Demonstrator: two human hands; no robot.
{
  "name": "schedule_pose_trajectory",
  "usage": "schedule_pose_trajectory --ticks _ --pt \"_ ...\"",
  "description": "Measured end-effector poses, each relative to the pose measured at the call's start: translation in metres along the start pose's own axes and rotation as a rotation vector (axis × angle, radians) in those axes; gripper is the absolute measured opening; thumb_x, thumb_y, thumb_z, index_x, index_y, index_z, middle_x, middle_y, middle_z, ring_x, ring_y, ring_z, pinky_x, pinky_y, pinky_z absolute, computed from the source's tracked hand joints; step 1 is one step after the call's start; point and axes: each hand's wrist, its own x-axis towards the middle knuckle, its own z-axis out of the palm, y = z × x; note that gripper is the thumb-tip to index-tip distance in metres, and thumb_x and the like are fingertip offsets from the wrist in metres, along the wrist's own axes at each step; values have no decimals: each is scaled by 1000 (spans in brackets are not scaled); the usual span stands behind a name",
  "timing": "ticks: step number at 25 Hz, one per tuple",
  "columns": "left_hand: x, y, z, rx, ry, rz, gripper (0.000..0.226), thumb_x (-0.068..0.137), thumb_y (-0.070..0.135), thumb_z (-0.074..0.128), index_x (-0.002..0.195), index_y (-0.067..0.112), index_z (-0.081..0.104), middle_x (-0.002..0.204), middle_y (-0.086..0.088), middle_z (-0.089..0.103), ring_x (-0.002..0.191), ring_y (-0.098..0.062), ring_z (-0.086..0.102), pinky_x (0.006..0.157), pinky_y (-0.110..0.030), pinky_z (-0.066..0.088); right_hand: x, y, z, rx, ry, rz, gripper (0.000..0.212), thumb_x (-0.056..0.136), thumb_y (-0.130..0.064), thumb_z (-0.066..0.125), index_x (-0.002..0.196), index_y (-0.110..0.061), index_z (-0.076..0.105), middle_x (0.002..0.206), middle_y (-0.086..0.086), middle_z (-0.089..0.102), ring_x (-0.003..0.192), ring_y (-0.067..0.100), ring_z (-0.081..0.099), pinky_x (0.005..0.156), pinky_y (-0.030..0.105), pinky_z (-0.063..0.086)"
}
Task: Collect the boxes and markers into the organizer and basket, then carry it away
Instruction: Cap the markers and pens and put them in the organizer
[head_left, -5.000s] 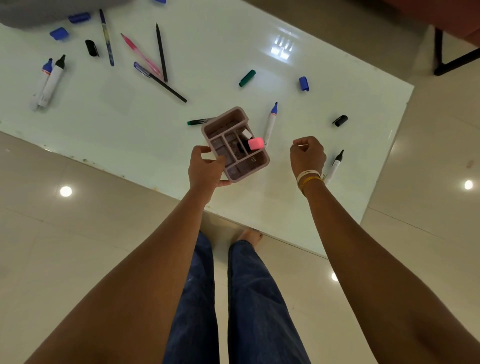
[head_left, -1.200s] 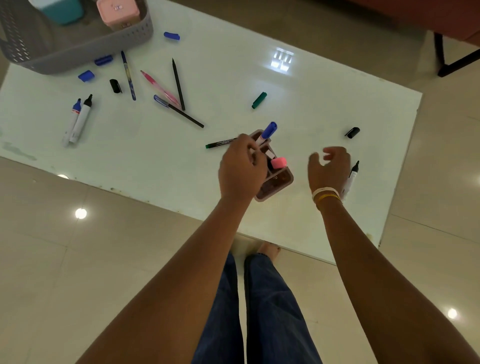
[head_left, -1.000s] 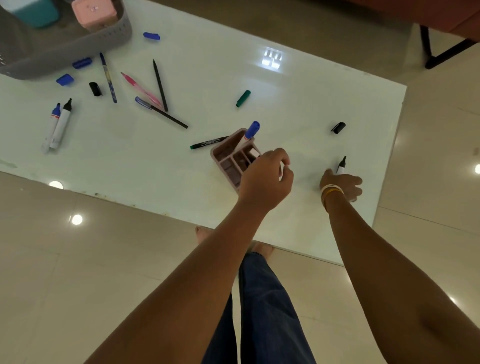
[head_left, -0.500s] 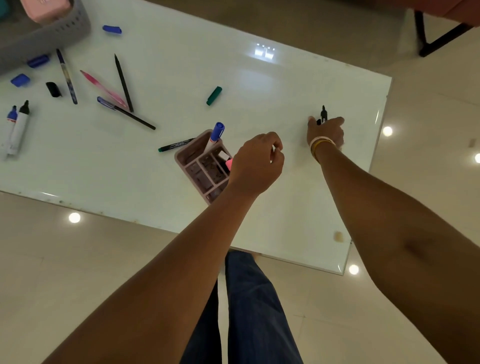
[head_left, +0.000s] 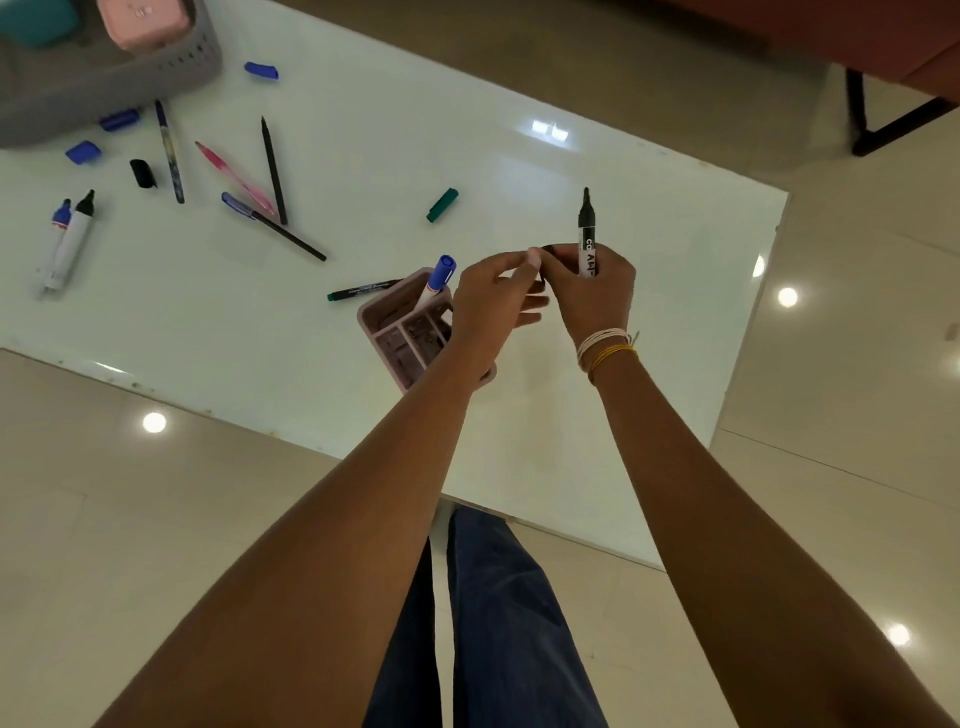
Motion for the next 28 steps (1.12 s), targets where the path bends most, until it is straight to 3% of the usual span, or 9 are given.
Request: schedule_pose_trajectory --ticks 2,4,7,11,15,18,22,25,28 --pt "-9 0 -8 -228 29 -79 15 95 17 57 107 10 64 102 -14 73 86 -24 73 75 -32 62 -11 -2 2 -19 -36 -33 17 75 -27 78 87 -15 77 77 -7 73 72 4 69 71 16 55" --pt "-15 -4 -17 -300 88 -114 11 93 12 60 101 7 67 95 -14 73 86 -25 73 74 -33 62 -24 -4 5 -103 -110 -102 15 77 -24 76 90 -16 75 80 -8 71 73 3 66 68 8 50" --pt "-22 -10 -35 -364 150 -150 9 90 9 65 95 4 69 83 -11 72 72 -20 71 68 -30 62 -47 2 15 -229 -184 -188 26 80 -24 73 104 -12 70 93 1 62 79 9 56 67 4 42" --pt "-32 -22 -68 -580 181 -101 12 89 9 66 100 4 66 85 -14 73 67 -20 72 67 -31 62 -83 21 18 -169 -178 -240 30 96 -24 49 120 -10 62 101 3 58 89 14 52 80 19 41" --pt "-50 -33 -95 -549 198 -53 26 92 15 63 115 2 64 102 -17 72 77 -22 74 70 -31 61 -122 33 24 -185 -268 -246 36 99 -20 48 132 -11 58 106 3 62 99 17 57 91 19 44" --pt "-65 -40 -108 -508 195 -64 26 92 16 63 112 0 64 103 -17 71 81 -25 73 72 -32 62 -144 38 29 -227 -276 -290 39 97 -21 49 134 -13 56 98 8 61 90 22 55 87 32 46" --pt "-72 -49 -126 -346 148 21 25 90 13 65 110 -1 67 104 -18 73 86 -28 74 71 -34 62 -160 36 36 -317 -294 -343 36 96 -17 51 131 -12 59 114 11 66 93 20 58 87 29 47" --pt "-80 -55 -131 -247 116 68 22 89 12 66 108 1 69 98 -13 74 81 -21 75 66 -27 60 -159 31 38 -389 -286 -361 30 93 -20 54 120 -11 66 94 5 66 78 19 58 77 25 47" --pt "-84 -63 -137 -299 135 80 25 90 12 65 111 -1 69 103 -17 73 91 -27 73 73 -32 61 -165 23 45 -343 -286 -291 19 94 -18 58 100 -7 72 70 -6 57 60 7 49 61 7 37"
